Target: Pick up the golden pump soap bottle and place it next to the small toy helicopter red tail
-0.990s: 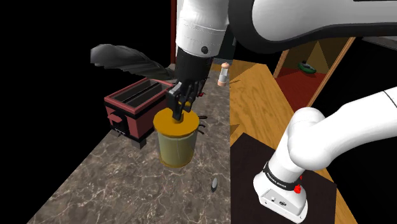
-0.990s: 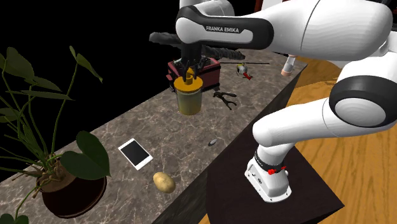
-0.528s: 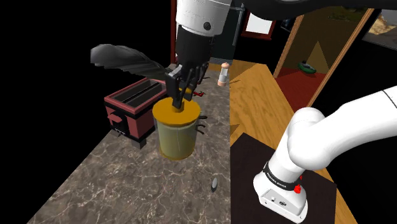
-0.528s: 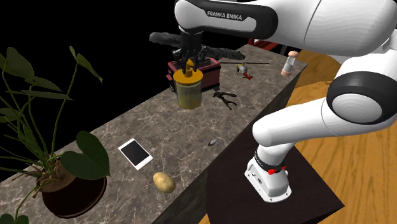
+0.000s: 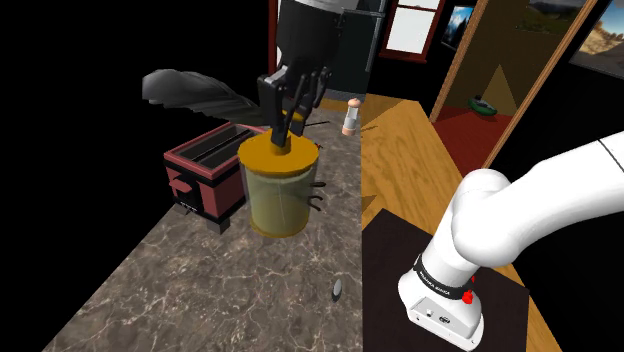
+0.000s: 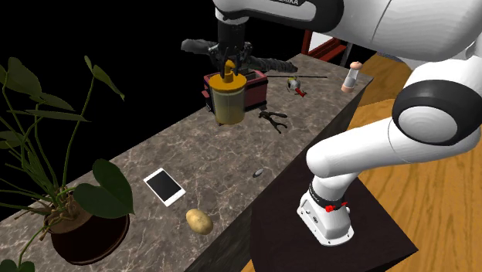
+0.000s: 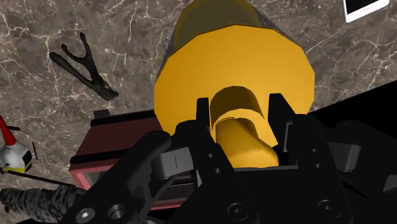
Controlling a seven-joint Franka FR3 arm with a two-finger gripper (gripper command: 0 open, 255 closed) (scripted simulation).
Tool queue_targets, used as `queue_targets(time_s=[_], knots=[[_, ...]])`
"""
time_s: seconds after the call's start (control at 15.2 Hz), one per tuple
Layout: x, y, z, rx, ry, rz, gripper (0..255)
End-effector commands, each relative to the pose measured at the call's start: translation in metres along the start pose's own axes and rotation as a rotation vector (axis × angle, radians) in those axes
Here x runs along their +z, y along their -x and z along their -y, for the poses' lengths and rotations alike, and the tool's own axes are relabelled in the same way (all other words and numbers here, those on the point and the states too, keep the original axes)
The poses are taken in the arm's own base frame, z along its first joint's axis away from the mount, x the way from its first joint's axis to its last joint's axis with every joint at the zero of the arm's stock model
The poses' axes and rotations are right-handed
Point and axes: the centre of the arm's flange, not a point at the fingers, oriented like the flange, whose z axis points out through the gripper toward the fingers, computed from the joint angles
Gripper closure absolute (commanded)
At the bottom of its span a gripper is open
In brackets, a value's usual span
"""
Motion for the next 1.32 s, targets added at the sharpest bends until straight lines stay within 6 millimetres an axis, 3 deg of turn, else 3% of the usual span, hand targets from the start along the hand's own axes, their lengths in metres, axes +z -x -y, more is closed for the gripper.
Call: queue_targets(time_s=[0.0, 0.46, 1.25], knots=[[-0.011, -0.001, 0.000, 0.000, 0.000, -0.001, 255], [-0.045, -0.006, 0.001, 0.000, 0.000, -0.001, 255], [-0.047, -0.035, -0.154, 0.000, 0.000, -0.001, 255]])
